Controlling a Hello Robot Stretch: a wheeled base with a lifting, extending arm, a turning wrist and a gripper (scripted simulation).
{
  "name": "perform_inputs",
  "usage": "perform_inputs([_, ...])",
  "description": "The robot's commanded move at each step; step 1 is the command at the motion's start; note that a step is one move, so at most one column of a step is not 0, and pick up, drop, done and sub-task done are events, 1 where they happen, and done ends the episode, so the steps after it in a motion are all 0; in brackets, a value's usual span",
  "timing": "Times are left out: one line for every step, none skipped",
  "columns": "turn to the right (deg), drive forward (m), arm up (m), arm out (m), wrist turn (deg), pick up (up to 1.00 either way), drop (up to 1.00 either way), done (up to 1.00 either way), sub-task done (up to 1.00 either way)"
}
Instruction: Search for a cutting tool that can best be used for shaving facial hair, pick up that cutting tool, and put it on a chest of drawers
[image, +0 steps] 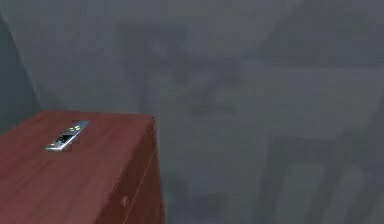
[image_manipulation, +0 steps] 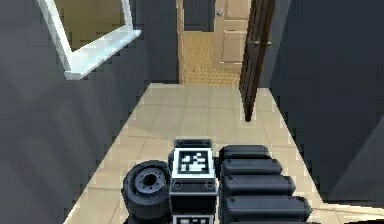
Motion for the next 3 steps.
perform_inputs([39.0,0.00,0.00,0.00,0.0,0.00,0.00,0.00,0.00])
perform_inputs([-45.0,0.00,0.00,0.00,0.0,0.00,0.00,0.00,0.00])
perform_inputs([-24.0,0.00,0.00,0.00,0.0,0.00,0.00,0.00,0.00])
